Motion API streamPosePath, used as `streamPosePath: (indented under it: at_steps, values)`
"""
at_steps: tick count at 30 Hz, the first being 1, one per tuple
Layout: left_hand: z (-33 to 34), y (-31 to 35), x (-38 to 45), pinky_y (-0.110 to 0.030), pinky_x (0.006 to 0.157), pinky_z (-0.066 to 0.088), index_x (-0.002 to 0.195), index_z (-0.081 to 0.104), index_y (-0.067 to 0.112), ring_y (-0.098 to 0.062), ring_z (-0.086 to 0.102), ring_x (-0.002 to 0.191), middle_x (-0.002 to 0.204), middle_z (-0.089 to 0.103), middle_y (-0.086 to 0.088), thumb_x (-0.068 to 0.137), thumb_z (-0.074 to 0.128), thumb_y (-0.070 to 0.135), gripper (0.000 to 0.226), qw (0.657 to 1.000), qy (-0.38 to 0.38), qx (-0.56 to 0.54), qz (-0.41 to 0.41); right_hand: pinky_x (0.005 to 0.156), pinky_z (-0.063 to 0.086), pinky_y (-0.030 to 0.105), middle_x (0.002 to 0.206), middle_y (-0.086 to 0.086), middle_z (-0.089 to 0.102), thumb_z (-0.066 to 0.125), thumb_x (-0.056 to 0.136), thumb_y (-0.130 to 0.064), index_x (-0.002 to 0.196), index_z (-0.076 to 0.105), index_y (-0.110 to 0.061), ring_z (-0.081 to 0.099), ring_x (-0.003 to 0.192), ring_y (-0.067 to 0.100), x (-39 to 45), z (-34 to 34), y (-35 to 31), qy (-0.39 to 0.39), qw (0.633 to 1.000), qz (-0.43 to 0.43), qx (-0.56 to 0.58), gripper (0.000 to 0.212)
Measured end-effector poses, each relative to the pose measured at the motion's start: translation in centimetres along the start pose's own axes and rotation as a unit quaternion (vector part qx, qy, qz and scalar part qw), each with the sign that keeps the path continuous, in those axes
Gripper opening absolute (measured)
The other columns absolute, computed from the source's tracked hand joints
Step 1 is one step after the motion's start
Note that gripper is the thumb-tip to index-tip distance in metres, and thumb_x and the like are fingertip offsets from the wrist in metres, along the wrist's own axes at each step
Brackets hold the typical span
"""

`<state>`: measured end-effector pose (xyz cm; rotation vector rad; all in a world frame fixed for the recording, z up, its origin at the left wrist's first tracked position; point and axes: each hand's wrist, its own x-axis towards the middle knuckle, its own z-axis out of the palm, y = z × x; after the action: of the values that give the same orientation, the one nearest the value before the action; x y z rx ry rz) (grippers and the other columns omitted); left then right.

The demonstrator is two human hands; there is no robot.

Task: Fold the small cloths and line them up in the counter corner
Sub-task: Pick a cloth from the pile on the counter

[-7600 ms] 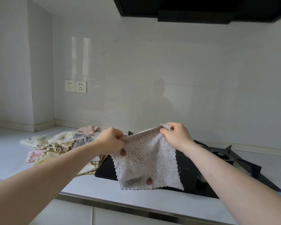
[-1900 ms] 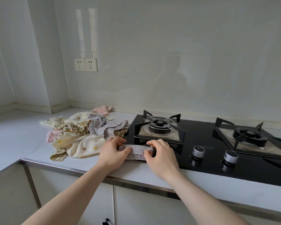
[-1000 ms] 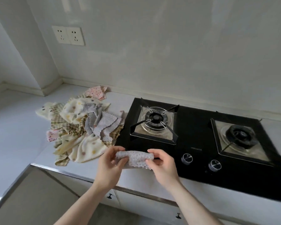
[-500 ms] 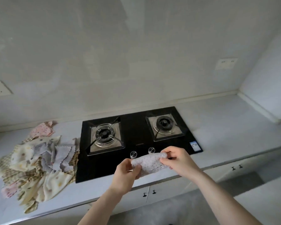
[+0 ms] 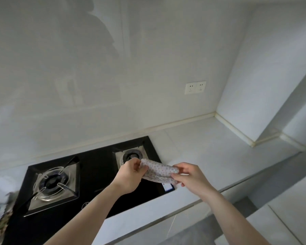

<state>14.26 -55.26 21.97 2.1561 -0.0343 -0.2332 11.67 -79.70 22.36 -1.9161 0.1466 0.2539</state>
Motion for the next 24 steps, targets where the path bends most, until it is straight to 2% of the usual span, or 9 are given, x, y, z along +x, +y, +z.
streamPosePath:
  at_steps: [3,6,9,11,14,16,18,21,24]
  values:
    - [3.2,2.7,3.5,-0.042,0.077,0.062,0.106,0.065,0.02,-0.022,0.07,0.084,0.093,0.072,-0.002,0.098,0.065,0.039,0.02,0.999,0.02,-0.026,-0.009,0.067,0.05,0.026,0.095,0.0,0.079,0.072,0.091,-0.014,0.106,0.073,-0.02,0.077,0.081,0.016,3.2,-4.4,1.0,0.002,1.0,0.021,0.013,0.016]
    - [5.5,5.1,6.3,-0.035,0.076,0.063,0.112,0.066,0.022,-0.017,0.073,0.084,0.099,0.073,0.003,0.098,0.066,0.035,0.019,0.998,0.032,-0.06,-0.021,0.067,0.047,0.029,0.089,0.004,0.079,0.07,0.091,-0.011,0.104,0.074,-0.017,0.077,0.08,0.018,6.0,-7.6,1.7,0.016,0.998,0.041,0.047,0.016]
    - [6.8,6.6,9.0,-0.029,0.067,0.062,0.112,0.066,0.024,-0.015,0.073,0.082,0.101,0.072,0.004,0.097,0.067,0.03,0.016,0.998,0.02,-0.06,-0.022,0.064,0.043,0.028,0.089,0.007,0.079,0.068,0.091,-0.009,0.105,0.074,-0.015,0.077,0.082,0.019,8.4,-10.0,2.4,0.045,0.99,0.072,0.116,0.016]
    - [7.3,6.8,11.1,-0.03,0.071,0.062,0.11,0.067,0.028,-0.013,0.072,0.085,0.102,0.073,0.006,0.096,0.067,0.032,0.015,0.999,0.011,-0.038,-0.017,0.062,0.041,0.026,0.088,0.004,0.079,0.067,0.092,-0.009,0.105,0.074,-0.015,0.076,0.08,0.016,10.1,-11.1,3.2,0.069,0.979,0.103,0.164,0.016]
    - [8.2,6.7,14.3,-0.037,0.088,0.059,0.104,0.068,0.032,-0.012,0.07,0.091,0.1,0.073,0.008,0.094,0.068,0.029,0.011,1.0,0.005,-0.02,-0.019,0.058,0.036,0.023,0.088,0.003,0.076,0.066,0.092,-0.007,0.111,0.072,-0.012,0.07,0.075,0.011,13.0,-12.4,5.5,0.113,0.949,0.153,0.253,0.02]
    - [9.1,6.5,16.0,-0.039,0.092,0.058,0.103,0.068,0.032,-0.013,0.068,0.095,0.1,0.072,0.008,0.093,0.068,0.027,0.011,1.0,-0.013,0.0,-0.028,0.056,0.033,0.022,0.087,0.005,0.073,0.066,0.093,-0.007,0.112,0.071,-0.007,0.064,0.076,0.012,14.4,-13.0,7.4,0.155,0.915,0.194,0.318,0.019]
    - [10.2,6.3,17.3,-0.038,0.095,0.056,0.105,0.068,0.03,-0.014,0.066,0.099,0.102,0.07,0.011,0.093,0.068,0.026,0.013,0.998,-0.032,0.022,-0.04,0.051,0.037,0.019,0.095,0.005,0.073,0.066,0.095,-0.008,0.109,0.07,-0.009,0.067,0.08,0.011,15.2,-13.8,9.2,0.196,0.879,0.238,0.365,0.014]
    - [11.6,6.1,18.4,-0.034,0.097,0.053,0.11,0.068,0.028,-0.011,0.063,0.103,0.102,0.067,0.017,0.094,0.066,0.027,0.016,0.996,-0.054,0.058,-0.049,0.047,0.043,0.016,0.105,0.006,0.073,0.067,0.095,-0.007,0.106,0.068,-0.011,0.071,0.085,0.01,16.2,-15.2,11.6,0.238,0.846,0.278,0.388,0.011]
    - [12.4,6.3,20.0,-0.029,0.093,0.05,0.111,0.067,0.028,-0.008,0.06,0.102,0.103,0.063,0.019,0.097,0.063,0.03,0.015,0.993,-0.075,0.08,-0.046,0.048,0.046,0.016,0.1,0.007,0.073,0.065,0.095,-0.002,0.102,0.066,-0.009,0.071,0.083,0.011,17.8,-16.8,13.1,0.26,0.835,0.298,0.382,0.01]
